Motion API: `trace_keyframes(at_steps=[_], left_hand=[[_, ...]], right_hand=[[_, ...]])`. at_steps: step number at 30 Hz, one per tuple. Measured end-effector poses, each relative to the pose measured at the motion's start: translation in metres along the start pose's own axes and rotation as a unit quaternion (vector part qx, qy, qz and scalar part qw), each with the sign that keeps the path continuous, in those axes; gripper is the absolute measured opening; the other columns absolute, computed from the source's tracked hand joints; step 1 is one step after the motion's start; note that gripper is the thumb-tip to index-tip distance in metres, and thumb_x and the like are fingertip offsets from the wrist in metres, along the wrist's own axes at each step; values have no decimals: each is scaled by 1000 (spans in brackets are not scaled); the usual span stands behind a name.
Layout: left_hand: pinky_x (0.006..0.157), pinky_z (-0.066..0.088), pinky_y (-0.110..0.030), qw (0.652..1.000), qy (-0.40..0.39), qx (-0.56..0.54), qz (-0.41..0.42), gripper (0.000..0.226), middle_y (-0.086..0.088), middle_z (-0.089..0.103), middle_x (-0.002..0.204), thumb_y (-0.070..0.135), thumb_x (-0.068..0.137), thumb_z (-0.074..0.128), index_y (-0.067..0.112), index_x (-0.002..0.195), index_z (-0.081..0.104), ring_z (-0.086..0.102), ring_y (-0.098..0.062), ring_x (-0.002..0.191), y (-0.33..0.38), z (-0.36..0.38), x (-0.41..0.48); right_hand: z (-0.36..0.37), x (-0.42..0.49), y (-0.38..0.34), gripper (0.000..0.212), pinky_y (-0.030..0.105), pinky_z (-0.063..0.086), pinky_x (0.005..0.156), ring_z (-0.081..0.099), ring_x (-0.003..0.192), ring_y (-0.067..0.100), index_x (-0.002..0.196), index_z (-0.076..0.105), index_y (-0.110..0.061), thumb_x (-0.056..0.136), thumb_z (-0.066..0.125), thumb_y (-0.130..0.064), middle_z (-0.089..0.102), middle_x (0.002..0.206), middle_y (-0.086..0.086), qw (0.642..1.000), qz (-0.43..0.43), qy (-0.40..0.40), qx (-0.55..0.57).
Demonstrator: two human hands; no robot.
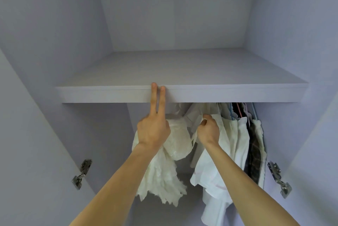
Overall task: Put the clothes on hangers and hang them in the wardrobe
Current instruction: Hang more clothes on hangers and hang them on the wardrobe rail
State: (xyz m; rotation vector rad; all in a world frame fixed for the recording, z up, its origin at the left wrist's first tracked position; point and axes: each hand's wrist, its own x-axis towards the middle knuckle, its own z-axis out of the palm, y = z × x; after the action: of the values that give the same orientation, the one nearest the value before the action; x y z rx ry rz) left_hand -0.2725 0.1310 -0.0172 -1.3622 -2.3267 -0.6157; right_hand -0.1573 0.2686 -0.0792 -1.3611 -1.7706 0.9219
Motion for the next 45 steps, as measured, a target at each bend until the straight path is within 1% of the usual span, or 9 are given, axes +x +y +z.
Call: trace_keyframes(at_steps=[8, 17, 23, 27, 30, 33, 39, 42, 45], left_hand=[[36, 20, -20, 1000, 23, 12, 11, 108, 4, -23, 164, -4, 77, 54, 24, 158, -12, 31, -13, 38, -6, 7, 0], [34, 23, -18, 998, 55, -31, 28, 109, 4, -22, 165, -2, 77, 58, 25, 159, -8, 34, -11, 39, -4, 17, 2], [32, 43, -27, 992, 46, -83, 77, 87, -1, 23, 160, 1, 76, 59, 38, 147, 25, 46, -17, 37, -12, 46, -20], [64, 57, -37, 991, -80, -104, -4, 55, 4, 50, 130, 10, 91, 50, 34, 139, 40, 65, -20, 72, -19, 71, -23], [86, 56, -38, 924, -157, -270, -221, 38, -1, 64, 116, 7, 92, 53, 26, 125, 56, 63, -20, 92, -28, 99, -7], [87, 56, -35, 846, -165, -365, -351, 35, -5, 66, 118, 2, 91, 49, 22, 118, 61, 63, -23, 96, -30, 119, 17], [67, 49, -26, 780, -154, -472, -381, 40, -9, 67, 112, -4, 93, 43, 19, 116, 68, 60, -20, 77, -3, 150, 69], [86, 54, -32, 749, -155, -520, -380, 33, -5, 65, 108, -2, 94, 52, 17, 117, 66, 61, -22, 88, 11, 157, 78], [97, 47, -32, 758, -214, -509, -347, 44, -3, 62, 126, -1, 93, 47, 20, 128, 62, 59, -23, 111, 11, 166, 74]], right_hand=[[18, 25, 2, 43, 30, 43, 76, 60, 105, 35, 135, 52, -11, 94, 40, -5, 63, 118, 17, 997, 4, -40, -60], [21, 34, 7, 47, 32, 41, 74, 59, 108, 38, 139, 44, -11, 92, 45, -7, 58, 125, 18, 998, 48, 5, -48], [4, 28, 30, 43, 34, 38, 70, 59, 103, 41, 135, 48, -10, 92, 47, -10, 59, 119, 21, 990, 3, 38, -136], [-16, 34, 42, 48, 33, 38, 65, 61, 98, 41, 138, 48, -13, 90, 49, -7, 61, 116, 21, 982, -15, 58, -178], [-22, 33, 52, 52, 32, 36, 65, 61, 101, 40, 142, 47, -12, 90, 48, -5, 60, 122, 21, 975, -39, 67, -206], [-20, 35, 52, 54, 32, 37, 66, 61, 100, 40, 143, 46, -11, 91, 47, -3, 58, 124, 22, 978, -40, 70, -193], [2, 37, 53, 56, 30, 37, 58, 57, 77, 30, 144, 41, -9, 89, 45, 0, 62, 95, 15, 982, -34, 58, -178], [9, 37, 52, 54, 29, 34, 55, 51, 72, 26, 142, 41, -10, 89, 42, 1, 57, 87, 11, 984, -22, 58, -165], [10, 38, 56, 55, 27, 27, 48, 50, 70, 25, 142, 41, -11, 89, 41, 1, 55, 81, 8, 984, -18, 53, -168]])
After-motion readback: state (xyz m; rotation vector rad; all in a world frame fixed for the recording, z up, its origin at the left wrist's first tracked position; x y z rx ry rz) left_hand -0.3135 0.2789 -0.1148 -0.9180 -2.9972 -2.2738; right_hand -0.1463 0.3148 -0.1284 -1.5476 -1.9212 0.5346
